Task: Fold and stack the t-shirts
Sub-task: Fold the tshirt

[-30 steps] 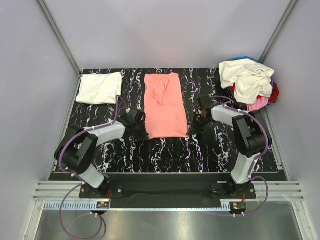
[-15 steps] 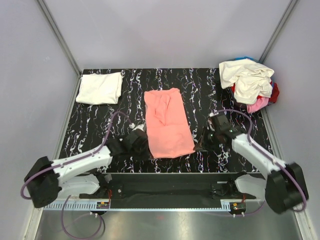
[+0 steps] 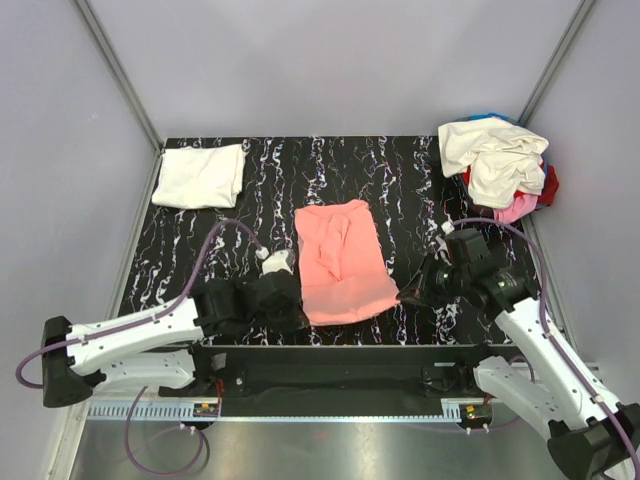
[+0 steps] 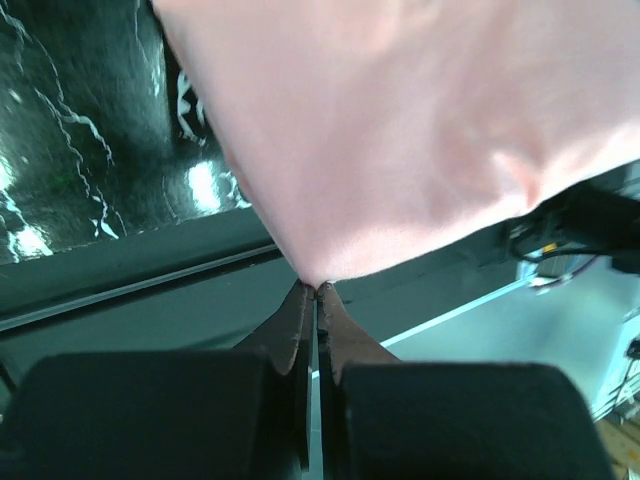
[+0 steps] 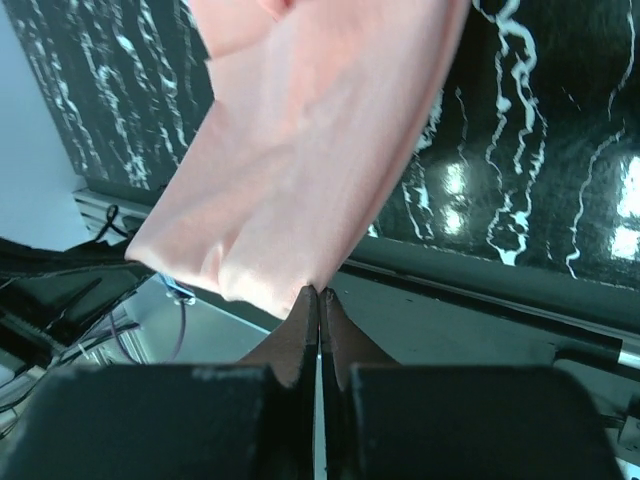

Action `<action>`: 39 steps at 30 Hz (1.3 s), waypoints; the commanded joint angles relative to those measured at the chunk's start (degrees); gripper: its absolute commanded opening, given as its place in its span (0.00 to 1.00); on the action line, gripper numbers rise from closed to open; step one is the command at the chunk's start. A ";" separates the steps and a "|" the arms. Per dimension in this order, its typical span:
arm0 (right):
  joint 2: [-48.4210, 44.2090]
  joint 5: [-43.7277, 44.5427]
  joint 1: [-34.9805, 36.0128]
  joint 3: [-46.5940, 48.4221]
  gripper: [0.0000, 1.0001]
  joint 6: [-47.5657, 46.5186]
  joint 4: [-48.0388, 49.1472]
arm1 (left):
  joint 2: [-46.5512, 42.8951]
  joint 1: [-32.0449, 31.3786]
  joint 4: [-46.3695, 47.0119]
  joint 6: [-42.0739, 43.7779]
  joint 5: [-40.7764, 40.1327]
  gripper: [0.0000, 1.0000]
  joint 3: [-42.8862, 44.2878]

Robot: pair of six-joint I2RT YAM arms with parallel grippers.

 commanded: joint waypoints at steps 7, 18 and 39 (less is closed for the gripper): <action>12.80 7.37 0.36 15.29 0.00 -4.34 -1.37 | 1.21 10.48 -7.15 8.94 -3.85 0.00 12.17; 24.51 10.10 -0.52 23.46 0.00 -7.94 1.26 | 7.54 24.45 -0.11 18.53 4.94 0.00 13.66; 93.10 10.10 -9.67 104.98 1.00 -20.69 -20.64 | 61.00 53.29 -3.57 36.20 24.72 0.95 57.18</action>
